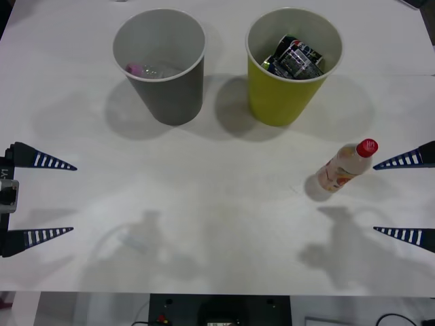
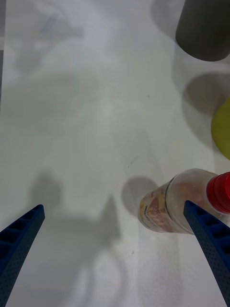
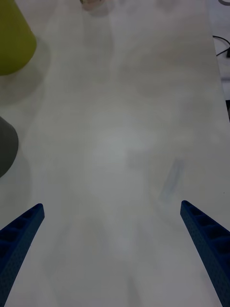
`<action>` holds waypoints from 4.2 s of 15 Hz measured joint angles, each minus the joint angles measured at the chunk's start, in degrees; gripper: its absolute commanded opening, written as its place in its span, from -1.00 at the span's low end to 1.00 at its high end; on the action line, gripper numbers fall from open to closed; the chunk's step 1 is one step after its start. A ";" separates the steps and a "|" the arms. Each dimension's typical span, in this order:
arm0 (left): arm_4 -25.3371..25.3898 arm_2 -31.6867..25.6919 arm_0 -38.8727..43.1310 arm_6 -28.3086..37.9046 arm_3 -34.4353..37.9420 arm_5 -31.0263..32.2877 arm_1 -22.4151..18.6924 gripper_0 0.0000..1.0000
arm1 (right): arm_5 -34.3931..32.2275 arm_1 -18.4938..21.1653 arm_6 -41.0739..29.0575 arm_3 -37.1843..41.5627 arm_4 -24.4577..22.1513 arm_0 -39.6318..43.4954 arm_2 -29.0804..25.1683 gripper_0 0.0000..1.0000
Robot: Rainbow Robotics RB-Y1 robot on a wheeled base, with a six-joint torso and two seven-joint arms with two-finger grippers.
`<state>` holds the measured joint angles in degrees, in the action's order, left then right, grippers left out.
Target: Put the can into the green bin and the plastic bottle into the gray bin
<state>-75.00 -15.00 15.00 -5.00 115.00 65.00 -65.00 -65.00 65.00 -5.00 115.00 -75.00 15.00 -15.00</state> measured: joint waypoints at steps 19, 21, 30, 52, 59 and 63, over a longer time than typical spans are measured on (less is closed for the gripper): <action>0.00 0.00 -0.01 0.00 0.00 0.00 0.00 0.95 | 21.84 0.70 1.33 5.53 11.71 18.49 -3.54 1.00; 0.00 0.00 -0.01 0.00 0.00 0.00 0.00 0.95 | 24.67 0.66 2.03 5.66 14.15 20.83 -3.54 1.00; 0.00 0.00 0.00 0.00 0.00 0.00 0.00 0.95 | 25.43 -5.63 6.45 -1.01 17.49 18.24 -1.63 1.00; 0.00 0.00 0.00 0.00 0.00 0.00 0.00 0.96 | 5.32 -25.25 23.12 -34.44 14.54 -9.61 4.03 1.00; 0.00 0.00 0.00 0.00 0.00 0.00 0.00 0.96 | 5.26 -32.20 26.05 -41.44 14.49 -14.39 3.70 1.00; 0.00 0.00 0.00 0.00 0.00 0.00 0.00 0.96 | 6.68 -36.33 27.35 -43.16 14.46 -15.93 3.01 1.00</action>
<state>-75.00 -15.00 15.00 -5.00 115.00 65.00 -65.00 -58.32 28.67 22.35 71.84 -60.54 -0.93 -11.99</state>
